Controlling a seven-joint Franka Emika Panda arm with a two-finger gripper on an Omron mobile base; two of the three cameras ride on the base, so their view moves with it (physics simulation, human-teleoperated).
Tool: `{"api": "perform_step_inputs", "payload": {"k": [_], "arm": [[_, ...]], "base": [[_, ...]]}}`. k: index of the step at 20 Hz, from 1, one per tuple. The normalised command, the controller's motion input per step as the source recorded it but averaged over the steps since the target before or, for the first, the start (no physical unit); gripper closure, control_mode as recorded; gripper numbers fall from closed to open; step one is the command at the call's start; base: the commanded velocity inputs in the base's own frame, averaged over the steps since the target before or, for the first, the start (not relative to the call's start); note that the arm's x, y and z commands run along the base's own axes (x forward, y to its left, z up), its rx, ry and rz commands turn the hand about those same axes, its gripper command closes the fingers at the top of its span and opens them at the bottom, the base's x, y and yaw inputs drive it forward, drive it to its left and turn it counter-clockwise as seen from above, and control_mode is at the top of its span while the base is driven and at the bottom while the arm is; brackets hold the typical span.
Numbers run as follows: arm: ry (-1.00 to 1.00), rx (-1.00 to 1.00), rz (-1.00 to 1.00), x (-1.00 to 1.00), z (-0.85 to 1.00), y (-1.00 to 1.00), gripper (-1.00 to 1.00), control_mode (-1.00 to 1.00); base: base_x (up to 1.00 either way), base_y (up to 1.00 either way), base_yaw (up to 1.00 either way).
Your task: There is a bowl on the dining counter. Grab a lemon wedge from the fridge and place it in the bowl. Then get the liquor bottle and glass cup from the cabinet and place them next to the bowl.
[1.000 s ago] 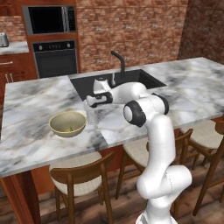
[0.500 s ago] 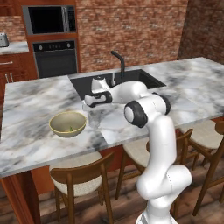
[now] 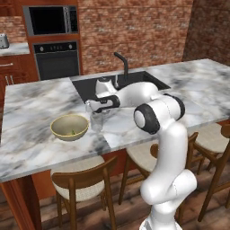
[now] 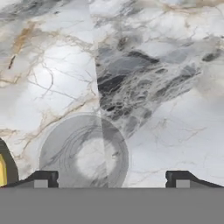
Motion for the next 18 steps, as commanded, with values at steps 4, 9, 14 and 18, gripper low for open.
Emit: {"api": "perform_step_inputs", "payload": {"k": [4, 9, 14, 18], "arm": [[-0.42, 0.0, 0.0, -0.32, 1.0, -0.16, -1.0, -1.0], [-0.39, 0.01, 0.0, -0.51, 1.0, -0.16, -1.0, -1.0], [-0.22, 0.0, 0.0, -0.94, 1.0, -0.14, -1.0, -1.0], [-0.04, 0.0, 0.0, -1.0, 1.0, -0.14, -1.0, -1.0]], "base": [[0.0, 0.0, 0.0], [0.0, 0.0, 0.0], [0.0, 0.0, 0.0], [0.0, 0.0, 0.0]]}}
